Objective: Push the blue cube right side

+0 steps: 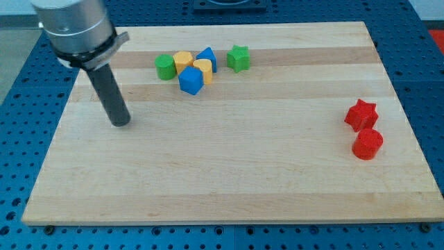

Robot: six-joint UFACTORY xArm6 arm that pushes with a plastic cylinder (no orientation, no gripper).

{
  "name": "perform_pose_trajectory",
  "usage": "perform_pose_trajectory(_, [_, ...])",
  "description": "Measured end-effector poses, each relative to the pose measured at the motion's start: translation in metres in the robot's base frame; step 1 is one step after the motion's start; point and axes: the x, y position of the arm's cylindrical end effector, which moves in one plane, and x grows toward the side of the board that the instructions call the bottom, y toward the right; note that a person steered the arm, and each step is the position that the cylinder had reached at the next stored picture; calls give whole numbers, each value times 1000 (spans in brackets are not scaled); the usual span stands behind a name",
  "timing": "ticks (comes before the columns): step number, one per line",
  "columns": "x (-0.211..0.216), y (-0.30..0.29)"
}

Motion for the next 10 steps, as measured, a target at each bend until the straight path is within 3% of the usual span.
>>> perform_pose_trajectory(1, [-56,0])
perform_pose_trajectory(2, [-74,2])
perform_pose_trajectory(3, [-74,6])
perform_pose_trajectory(4, [-74,60])
perform_pose_trajectory(9, [-85,89])
perform_pose_trajectory(10, [-85,119])
